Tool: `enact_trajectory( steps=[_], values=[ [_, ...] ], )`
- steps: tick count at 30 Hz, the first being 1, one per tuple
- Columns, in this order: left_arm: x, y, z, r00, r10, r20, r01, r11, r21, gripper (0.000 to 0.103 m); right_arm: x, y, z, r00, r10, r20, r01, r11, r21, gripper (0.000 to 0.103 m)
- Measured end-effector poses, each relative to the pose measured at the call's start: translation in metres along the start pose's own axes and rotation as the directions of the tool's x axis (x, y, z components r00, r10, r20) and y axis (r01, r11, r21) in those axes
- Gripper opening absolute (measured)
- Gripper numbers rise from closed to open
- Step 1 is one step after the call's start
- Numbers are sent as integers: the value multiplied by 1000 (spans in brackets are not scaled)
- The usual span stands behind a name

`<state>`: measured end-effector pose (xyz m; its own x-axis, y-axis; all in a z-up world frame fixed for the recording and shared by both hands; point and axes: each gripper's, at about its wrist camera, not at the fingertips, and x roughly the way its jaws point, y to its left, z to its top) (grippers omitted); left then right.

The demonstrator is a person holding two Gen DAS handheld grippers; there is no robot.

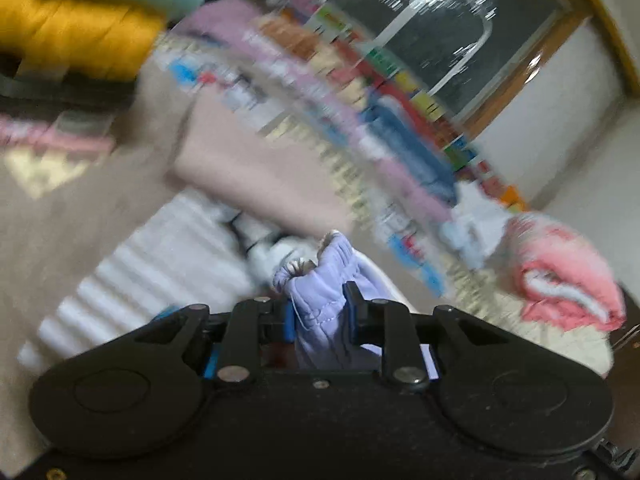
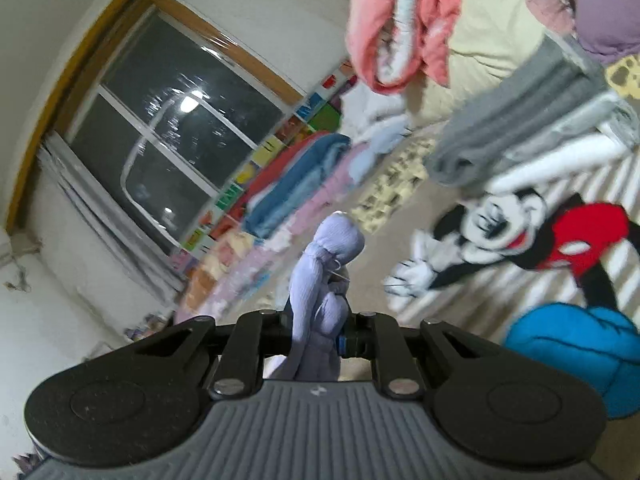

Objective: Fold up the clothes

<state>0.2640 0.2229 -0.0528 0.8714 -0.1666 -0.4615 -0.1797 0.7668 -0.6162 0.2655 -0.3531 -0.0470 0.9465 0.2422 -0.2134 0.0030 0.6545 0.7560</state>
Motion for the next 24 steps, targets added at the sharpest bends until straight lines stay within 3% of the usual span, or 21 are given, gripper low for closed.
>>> enact_trajectory(
  steps=[2, 3, 4, 5, 7, 10, 15, 24],
  values=[
    [10, 17, -18, 994, 82, -73, -82, 997, 8, 24, 7, -21, -15, 997, -59, -55, 61, 998, 26, 19],
    [13, 26, -27, 988, 124, -97, -124, 992, 6, 31, 10, -31, -24, 991, -95, -91, 99, 994, 46, 19],
    [9, 34, -32, 991, 105, -86, -106, 994, -12, 33, 12, -45, -35, 979, -144, -143, 154, 986, 62, 20],
    [5, 40, -37, 993, 88, -78, -90, 995, -31, 33, 15, -59, -46, 962, -192, -196, 210, 975, 75, 15],
    [-2, 44, -37, 994, 78, -78, -82, 996, -40, 36, 5, -65, -52, 975, -148, -165, 165, 982, 93, 19],
    [-10, 40, -36, 992, 93, -80, -94, 996, -4, 40, -1, -55, -44, 967, -168, -193, 176, 984, 21, 34],
    [-22, 31, -32, 989, 129, -77, -123, 989, 79, 47, -21, -54, -25, 958, -222, -182, 212, 975, -75, 50],
    [-31, -4, -5, 983, 183, -28, -167, 945, 282, 47, -13, -51, 4, 947, -261, -188, 203, 938, -280, 54]
  ],
)
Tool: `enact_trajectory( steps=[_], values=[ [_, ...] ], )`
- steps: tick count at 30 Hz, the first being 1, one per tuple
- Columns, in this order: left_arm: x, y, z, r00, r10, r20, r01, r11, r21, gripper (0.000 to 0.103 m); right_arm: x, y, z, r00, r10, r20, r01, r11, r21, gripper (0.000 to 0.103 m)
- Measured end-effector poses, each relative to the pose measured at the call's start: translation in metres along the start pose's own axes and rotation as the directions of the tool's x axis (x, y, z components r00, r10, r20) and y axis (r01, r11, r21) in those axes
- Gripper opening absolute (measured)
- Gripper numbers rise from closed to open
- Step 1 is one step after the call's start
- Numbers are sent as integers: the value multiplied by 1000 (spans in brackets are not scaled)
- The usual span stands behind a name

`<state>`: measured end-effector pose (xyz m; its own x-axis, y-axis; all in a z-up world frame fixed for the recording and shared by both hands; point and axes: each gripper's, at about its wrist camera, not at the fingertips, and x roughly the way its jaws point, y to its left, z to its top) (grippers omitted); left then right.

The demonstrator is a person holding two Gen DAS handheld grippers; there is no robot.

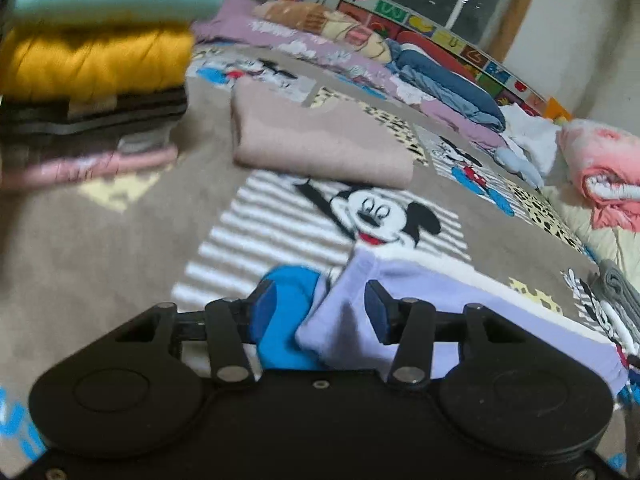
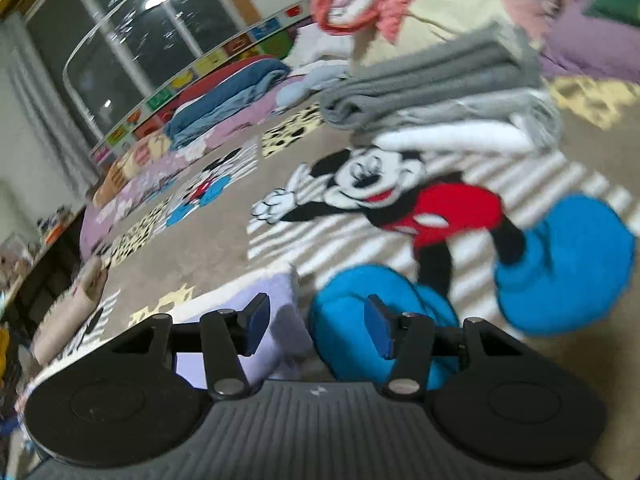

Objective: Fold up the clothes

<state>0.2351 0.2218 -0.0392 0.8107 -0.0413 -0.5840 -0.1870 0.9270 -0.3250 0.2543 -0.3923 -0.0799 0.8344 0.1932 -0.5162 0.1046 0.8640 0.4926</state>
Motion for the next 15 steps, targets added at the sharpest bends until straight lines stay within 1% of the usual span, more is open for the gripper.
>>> enact_trajectory(
  steps=[2, 6, 7, 9, 11, 15],
  values=[
    [0, -5, 9, 1000, 3, 3, -3, 1000, 24, 47, 8, 9, 6, 1000, 2, -15, -3, 998, -58, 54],
    [9, -18, 22, 1000, 5, -12, -4, 996, 84, 47, 33, 28, 14, 997, 3, -77, -16, 987, -158, 53],
    [12, -22, 25, 1000, 2, -20, 0, 995, 99, 50, 38, 30, 14, 996, 6, -91, -21, 985, -170, 53],
    [21, -30, 28, 999, -3, -41, 8, 991, 133, 53, 48, 31, 15, 993, 9, -115, -29, 985, -170, 53],
    [31, -38, 30, 998, 2, -60, 8, 984, 177, 53, 54, 31, 15, 992, 14, -128, -35, 986, -163, 53],
    [53, -58, 33, 995, 27, -94, 1, 957, 289, 53, 62, 31, 16, 990, 25, -137, -48, 985, -166, 53]
  ],
)
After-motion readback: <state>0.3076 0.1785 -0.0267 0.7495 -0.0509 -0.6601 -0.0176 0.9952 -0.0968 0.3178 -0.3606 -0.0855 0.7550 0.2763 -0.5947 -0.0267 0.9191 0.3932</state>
